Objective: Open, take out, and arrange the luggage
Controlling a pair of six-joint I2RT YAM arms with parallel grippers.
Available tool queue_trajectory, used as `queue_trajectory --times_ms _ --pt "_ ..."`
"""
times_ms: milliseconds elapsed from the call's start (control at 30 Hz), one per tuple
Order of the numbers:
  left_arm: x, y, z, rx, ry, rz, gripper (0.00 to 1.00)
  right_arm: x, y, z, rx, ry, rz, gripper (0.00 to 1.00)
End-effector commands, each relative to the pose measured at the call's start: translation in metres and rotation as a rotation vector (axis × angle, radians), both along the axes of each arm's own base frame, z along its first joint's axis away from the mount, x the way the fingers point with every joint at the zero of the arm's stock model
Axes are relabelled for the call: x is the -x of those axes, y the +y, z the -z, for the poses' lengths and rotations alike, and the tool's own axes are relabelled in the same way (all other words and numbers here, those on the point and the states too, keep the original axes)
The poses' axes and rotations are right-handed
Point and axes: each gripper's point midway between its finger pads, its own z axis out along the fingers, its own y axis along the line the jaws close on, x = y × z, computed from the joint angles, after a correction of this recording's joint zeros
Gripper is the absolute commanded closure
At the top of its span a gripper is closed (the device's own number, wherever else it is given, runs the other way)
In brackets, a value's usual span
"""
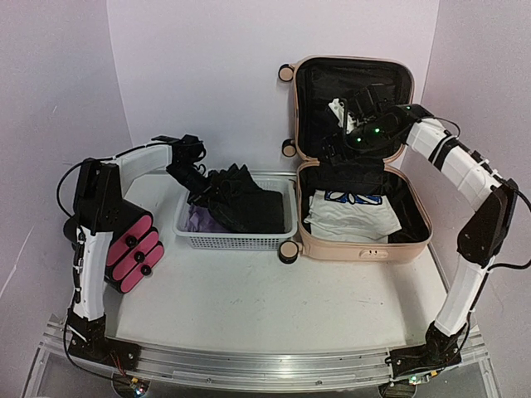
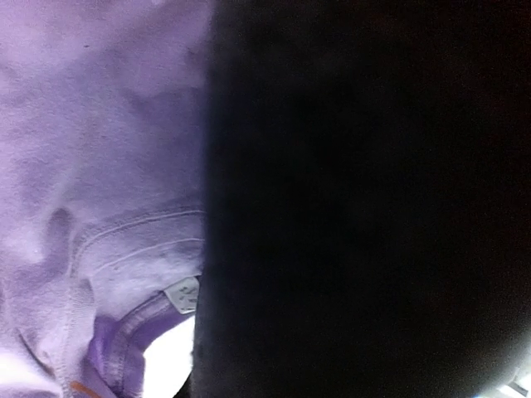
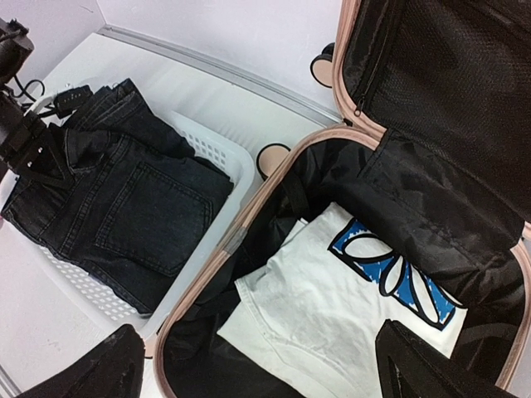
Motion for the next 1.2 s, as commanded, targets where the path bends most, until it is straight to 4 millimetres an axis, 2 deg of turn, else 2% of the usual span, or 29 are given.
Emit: queue_trajectory --times_ms 0,67,100,167,233,300,367,433,467,567,633,733,867,1000,1167 --pt "-0.003 0.014 -0.002 -0.112 -0.076 0.016 0.85 -0.013 0.003 -0.017 -0.021 -0.052 -0.002 0.02" --pt "-0.006 0.034 0.001 -0.242 -0.109 -0.001 0.66 -0.014 0.005 -0.016 -0.024 -0.048 -0.009 0.02" --pt "-0.006 0.043 -0.006 -0.294 -0.134 -0.013 0.57 -0.015 0.006 -0.017 -0.024 -0.050 -0.009 0.02" --pt "-0.007 0.063 -0.022 -0.397 -0.197 -0.044 0.49 -0.016 0.005 -0.015 -0.019 -0.047 -0.010 0.02" --pt "-0.004 0.085 -0.044 -0.495 -0.262 -0.085 0.36 -0.017 0.003 -0.013 -0.014 -0.041 -0.007 0.02" --pt "0.001 0.102 -0.066 -0.573 -0.324 -0.123 0.33 -0.017 0.001 -0.010 -0.009 -0.032 0.002 0.02" --pt "0.004 0.106 -0.083 -0.581 -0.366 -0.135 0.32 -0.016 -0.003 -0.005 -0.005 -0.019 0.015 0.02" --pt "0.006 0.094 -0.091 -0.524 -0.372 -0.115 0.33 -0.016 -0.005 0.002 -0.005 0.003 0.032 0.02" --pt "0.006 0.082 -0.092 -0.465 -0.356 -0.098 0.35 -0.015 -0.005 0.006 -0.006 0.018 0.036 0.02" --pt "0.007 0.036 -0.088 -0.281 -0.282 -0.026 0.48 -0.012 -0.006 0.018 -0.020 0.066 0.041 0.02" --pt "0.005 0.011 -0.082 -0.239 -0.273 0.018 0.53 -0.014 -0.009 0.028 -0.071 0.128 0.058 0.02" --pt "0.001 -0.013 -0.080 -0.183 -0.262 0.037 0.53 -0.015 -0.014 0.047 -0.111 0.254 0.081 0.02" --pt "-0.006 -0.026 -0.100 -0.113 -0.289 0.024 0.43 0.011 -0.007 0.073 -0.024 0.379 -0.137 0.02" --pt "-0.003 -0.025 -0.111 -0.097 -0.313 0.026 0.35 0.019 -0.011 0.102 0.109 0.394 -0.306 0.03" --pt "0.007 -0.019 -0.110 -0.108 -0.278 0.010 0.33 0.023 -0.020 0.140 0.330 0.385 -0.478 0.07"
